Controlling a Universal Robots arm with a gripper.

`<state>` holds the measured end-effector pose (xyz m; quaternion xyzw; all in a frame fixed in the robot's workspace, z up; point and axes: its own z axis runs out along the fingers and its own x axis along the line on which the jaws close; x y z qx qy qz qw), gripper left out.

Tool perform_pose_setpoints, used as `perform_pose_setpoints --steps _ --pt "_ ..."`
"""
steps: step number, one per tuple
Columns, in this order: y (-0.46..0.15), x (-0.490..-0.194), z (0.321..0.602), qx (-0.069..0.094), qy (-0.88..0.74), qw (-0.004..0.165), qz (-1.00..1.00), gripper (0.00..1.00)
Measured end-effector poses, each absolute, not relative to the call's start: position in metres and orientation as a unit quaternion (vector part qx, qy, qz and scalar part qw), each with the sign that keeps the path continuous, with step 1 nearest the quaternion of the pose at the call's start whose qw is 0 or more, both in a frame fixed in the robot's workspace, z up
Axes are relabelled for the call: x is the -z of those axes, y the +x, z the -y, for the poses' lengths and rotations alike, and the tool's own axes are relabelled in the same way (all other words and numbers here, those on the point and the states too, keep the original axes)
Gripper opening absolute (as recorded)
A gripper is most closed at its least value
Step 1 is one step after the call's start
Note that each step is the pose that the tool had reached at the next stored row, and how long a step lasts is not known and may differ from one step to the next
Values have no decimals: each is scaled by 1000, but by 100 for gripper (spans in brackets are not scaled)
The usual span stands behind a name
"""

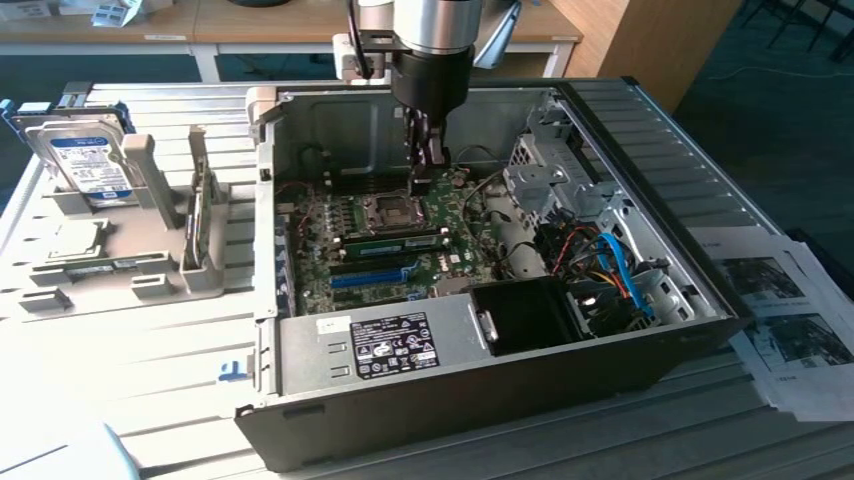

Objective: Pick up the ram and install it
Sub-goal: 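Press down the ram until it locks into place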

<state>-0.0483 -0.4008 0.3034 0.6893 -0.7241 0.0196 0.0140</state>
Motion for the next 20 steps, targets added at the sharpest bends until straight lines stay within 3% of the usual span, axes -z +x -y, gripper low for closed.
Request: perform_pose_setpoints --steps 20 --pt "-48 -303 401 -17 594 16 804 10"
